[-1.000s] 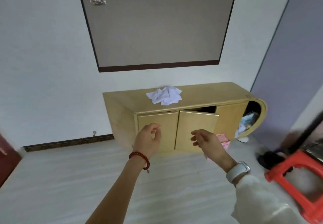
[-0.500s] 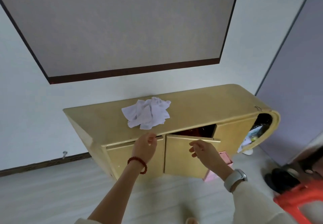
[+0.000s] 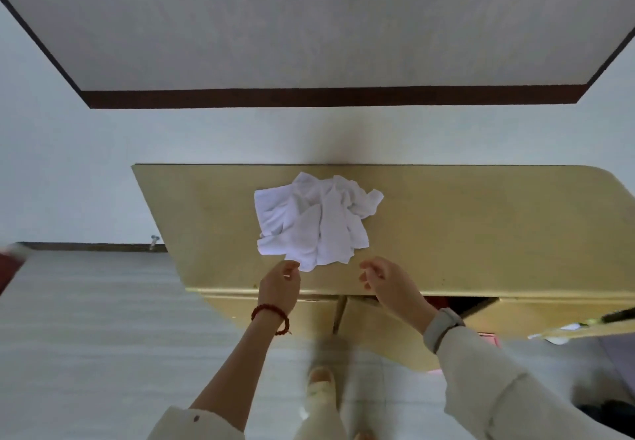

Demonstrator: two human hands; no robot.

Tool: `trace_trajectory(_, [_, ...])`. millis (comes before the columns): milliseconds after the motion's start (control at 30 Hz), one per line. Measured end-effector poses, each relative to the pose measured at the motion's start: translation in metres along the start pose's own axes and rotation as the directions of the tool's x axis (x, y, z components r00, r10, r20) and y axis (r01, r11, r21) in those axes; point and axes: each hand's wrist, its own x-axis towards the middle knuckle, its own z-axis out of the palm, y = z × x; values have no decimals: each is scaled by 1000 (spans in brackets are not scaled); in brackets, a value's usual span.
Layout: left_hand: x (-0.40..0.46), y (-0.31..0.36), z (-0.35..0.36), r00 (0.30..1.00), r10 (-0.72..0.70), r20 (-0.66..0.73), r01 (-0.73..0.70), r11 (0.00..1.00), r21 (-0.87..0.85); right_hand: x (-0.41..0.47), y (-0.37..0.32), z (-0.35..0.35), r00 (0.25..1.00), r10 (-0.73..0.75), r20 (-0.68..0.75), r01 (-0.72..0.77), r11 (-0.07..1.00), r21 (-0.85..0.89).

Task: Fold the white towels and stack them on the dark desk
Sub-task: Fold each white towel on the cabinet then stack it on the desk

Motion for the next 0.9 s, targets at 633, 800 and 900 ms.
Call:
trace_trajectory(633, [178,63,17,864,378,332,-424,903,74,175,-26,-9,982,-129,141,141,987,-72])
trace_trajectory(800, [177,122,-16,751,504,427,-574,818,42,190,-57,-47,944,-269,192,283,958,-45])
trace_trajectory(900, [176,159,-20,793,499,348,-562,820,106,188,-61,-92,958,-247,146,252,968,-13])
